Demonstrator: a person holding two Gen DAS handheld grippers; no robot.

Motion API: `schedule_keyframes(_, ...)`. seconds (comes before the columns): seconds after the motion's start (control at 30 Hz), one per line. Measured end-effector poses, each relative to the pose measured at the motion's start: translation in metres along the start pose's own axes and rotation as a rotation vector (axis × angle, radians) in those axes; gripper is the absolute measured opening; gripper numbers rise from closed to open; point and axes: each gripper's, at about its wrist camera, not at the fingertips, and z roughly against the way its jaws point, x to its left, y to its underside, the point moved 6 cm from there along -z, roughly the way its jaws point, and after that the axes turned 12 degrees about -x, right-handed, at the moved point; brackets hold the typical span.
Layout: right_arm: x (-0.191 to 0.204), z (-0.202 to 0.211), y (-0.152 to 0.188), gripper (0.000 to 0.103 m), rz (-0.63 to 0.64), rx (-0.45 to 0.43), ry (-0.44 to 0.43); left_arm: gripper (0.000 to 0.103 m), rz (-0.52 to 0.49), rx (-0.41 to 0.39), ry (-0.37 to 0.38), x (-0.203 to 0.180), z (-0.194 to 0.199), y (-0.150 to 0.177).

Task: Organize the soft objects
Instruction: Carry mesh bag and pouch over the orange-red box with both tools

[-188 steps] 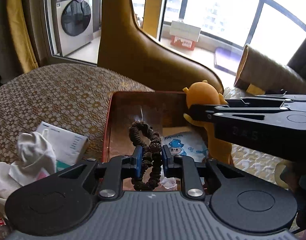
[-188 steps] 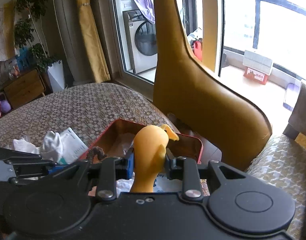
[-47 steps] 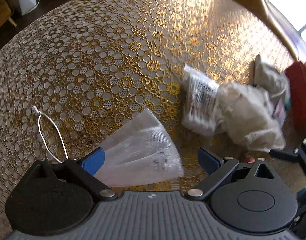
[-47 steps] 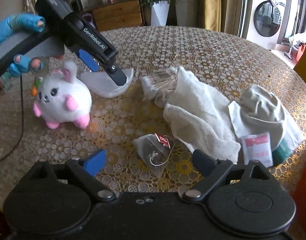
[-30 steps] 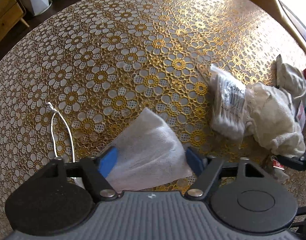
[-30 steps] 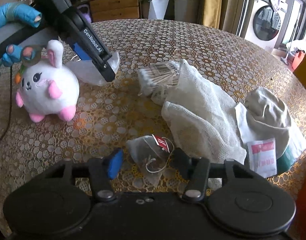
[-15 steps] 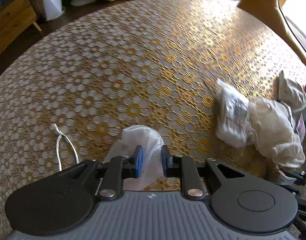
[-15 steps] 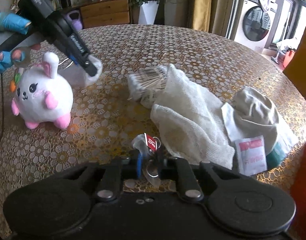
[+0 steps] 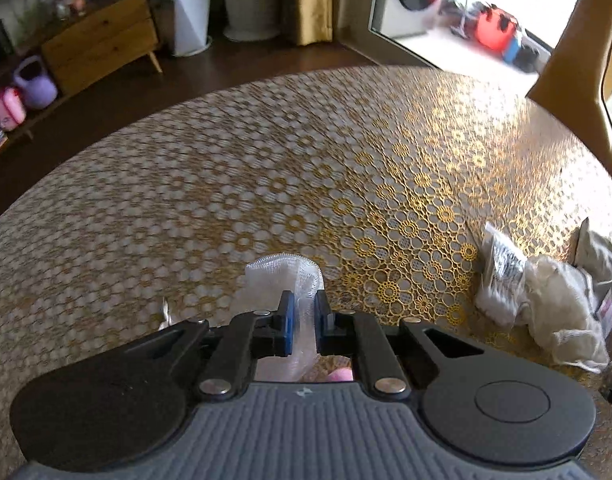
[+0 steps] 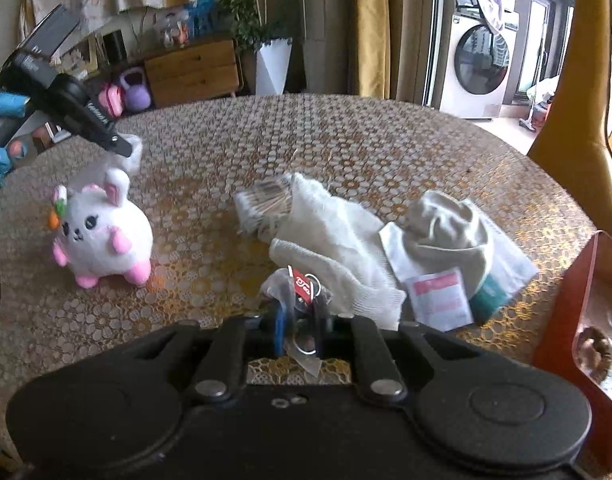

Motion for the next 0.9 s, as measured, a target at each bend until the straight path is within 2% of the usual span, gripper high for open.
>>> schedule_keyframes(0.23,-0.004,0.04,-0.009,0.012,-0.016,-0.044,-0.005,0.01,-0.003,-0.057,0.013,-0.003,0.062,-0.007)
schedule_keyframes(0.47,-0.006,0.087,-0.014,0.012,-0.019,-0.103,-0.007,0.01,-0.04,-0.118,0.074,-0.038,0.119,-0.006)
schedule_keyframes(0.7,-0.02,0.131,-0.017,0.012,-0.036,-0.161,0.011,0.01,-0.091,-0.165,0.172,-0.102,0.16,-0.001)
schedule_keyframes(0.9,-0.04,0.164,-0.015,0.012,-0.055,-0.203,0.042,0.01,-0.168,-0.16,0.272,-0.173,0.174,0.017)
